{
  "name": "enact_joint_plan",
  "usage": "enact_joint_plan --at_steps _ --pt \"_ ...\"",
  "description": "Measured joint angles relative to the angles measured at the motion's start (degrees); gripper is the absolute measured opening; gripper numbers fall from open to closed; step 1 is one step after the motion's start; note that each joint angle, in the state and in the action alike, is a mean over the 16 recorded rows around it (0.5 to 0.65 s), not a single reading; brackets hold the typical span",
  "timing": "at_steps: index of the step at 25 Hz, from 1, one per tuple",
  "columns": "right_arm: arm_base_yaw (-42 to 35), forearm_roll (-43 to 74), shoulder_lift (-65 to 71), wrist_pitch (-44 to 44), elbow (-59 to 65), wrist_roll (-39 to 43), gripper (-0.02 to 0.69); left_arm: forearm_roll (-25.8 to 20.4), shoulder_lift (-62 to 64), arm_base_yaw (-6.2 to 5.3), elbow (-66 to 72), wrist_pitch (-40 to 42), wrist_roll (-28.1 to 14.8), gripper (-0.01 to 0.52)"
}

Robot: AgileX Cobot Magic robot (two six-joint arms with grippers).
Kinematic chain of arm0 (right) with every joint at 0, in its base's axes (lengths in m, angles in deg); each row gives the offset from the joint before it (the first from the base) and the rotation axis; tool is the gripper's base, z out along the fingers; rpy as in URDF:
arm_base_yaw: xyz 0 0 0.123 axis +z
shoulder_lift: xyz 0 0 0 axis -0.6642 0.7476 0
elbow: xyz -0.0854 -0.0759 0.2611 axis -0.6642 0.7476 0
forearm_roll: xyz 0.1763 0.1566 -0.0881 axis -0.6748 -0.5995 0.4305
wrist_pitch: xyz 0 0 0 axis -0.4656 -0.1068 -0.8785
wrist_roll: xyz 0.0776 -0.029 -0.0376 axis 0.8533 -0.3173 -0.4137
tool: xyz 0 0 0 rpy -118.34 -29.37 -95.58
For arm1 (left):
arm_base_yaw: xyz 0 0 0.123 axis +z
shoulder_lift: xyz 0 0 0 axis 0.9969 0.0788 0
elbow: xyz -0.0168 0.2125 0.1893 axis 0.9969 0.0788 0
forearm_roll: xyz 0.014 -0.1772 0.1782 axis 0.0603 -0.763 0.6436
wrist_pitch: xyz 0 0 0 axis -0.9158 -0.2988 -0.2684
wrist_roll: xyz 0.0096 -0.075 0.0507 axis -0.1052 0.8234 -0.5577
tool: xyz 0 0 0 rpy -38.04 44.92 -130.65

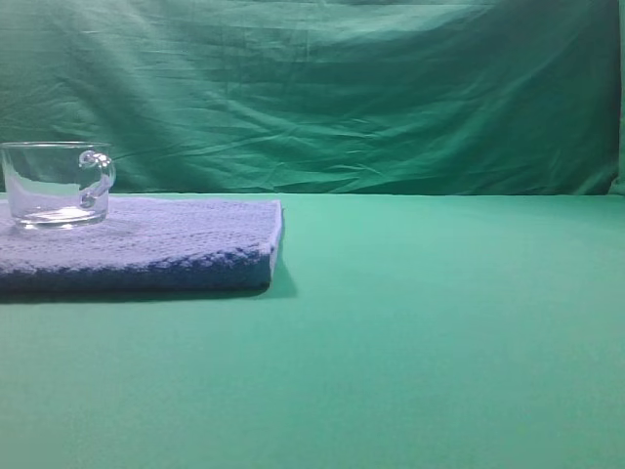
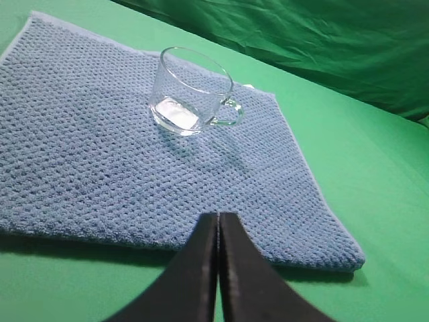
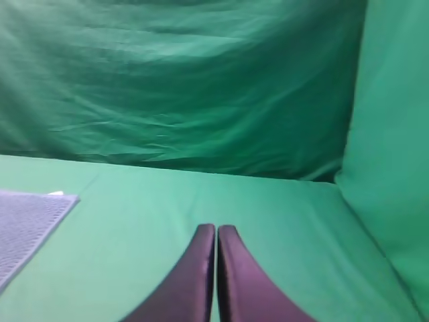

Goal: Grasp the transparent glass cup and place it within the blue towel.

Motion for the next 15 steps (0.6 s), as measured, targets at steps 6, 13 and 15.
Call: enact_joint_plan --at_steps 6,13,15 --pt "-1.5 -1.1 -0.8 0.2 5.1 0.5 0.000 0.0 0.0 0.00 0.0 0.0 0.0 0.000" --pt "-1.7 -1.8 -0.8 2.4 6.9 0.7 0.000 0.0 0.0 0.00 0.0 0.0 0.0 0.000" --pt "-1.7 -1.9 -0.8 3.2 6.9 0.7 0.000 0.0 0.0 0.00 0.0 0.0 0.0 0.000"
